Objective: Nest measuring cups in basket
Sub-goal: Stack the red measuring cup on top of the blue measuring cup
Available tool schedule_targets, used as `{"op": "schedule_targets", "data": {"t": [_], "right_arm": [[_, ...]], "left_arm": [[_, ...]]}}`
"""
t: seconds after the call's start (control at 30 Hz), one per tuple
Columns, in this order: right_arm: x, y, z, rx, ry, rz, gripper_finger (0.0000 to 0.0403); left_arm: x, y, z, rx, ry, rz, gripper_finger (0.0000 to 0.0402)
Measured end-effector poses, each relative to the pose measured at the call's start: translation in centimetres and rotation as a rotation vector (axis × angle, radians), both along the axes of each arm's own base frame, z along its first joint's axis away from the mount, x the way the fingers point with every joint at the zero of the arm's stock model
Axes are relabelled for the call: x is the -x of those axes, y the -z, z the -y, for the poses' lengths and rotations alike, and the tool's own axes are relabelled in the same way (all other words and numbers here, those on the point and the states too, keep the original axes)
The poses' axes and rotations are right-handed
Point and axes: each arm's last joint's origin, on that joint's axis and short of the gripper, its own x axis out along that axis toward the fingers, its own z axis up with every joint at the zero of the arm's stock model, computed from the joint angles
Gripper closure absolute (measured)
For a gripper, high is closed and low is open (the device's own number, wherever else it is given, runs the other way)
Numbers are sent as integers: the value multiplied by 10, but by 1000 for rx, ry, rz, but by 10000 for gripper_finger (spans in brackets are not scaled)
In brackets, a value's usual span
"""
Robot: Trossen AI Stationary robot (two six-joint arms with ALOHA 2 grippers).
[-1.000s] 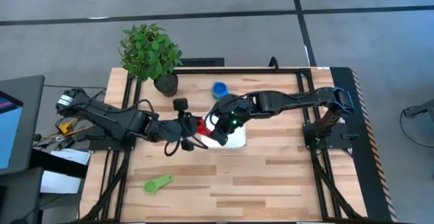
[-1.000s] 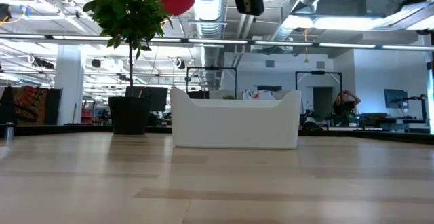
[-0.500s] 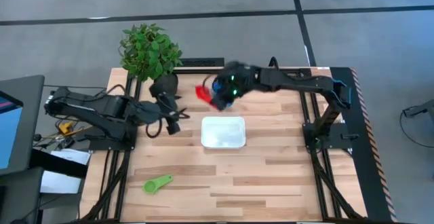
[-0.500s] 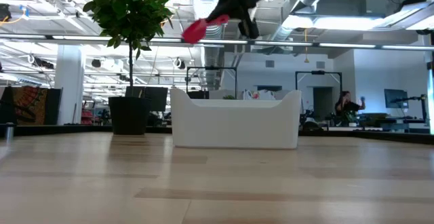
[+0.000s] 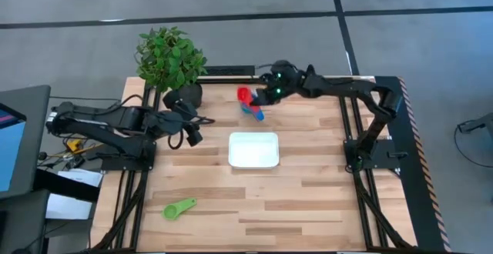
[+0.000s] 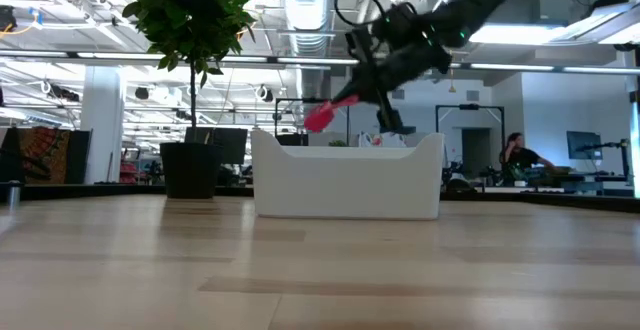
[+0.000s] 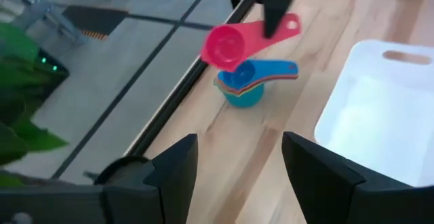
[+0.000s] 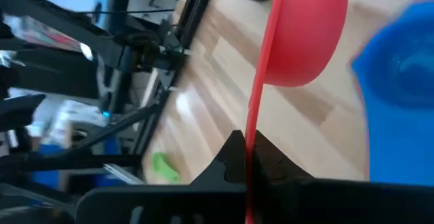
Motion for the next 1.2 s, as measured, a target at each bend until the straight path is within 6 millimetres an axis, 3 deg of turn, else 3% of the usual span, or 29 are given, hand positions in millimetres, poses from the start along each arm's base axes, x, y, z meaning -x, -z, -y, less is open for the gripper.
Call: {"op": "schedule_targets", "data": {"t": [0.1, 0.37, 0.53, 0.77, 1.2], "right_arm": [[6, 23, -6, -61, 37, 29, 398], [27, 48, 21, -102, 136, 54, 398], [23, 59, 23, -163, 78, 65, 398], [16, 63, 14, -173, 57, 49, 396], [23, 68, 20, -192, 100, -2, 337]], "left_arm": [[0, 8, -3, 20, -20, -12, 196], [-1, 22, -15, 69, -62, -28, 196], [-2, 23, -20, 93, -61, -24, 196], [-2, 22, -24, 104, -80, -7, 196], [-2, 22, -24, 105, -80, -6, 196]]}}
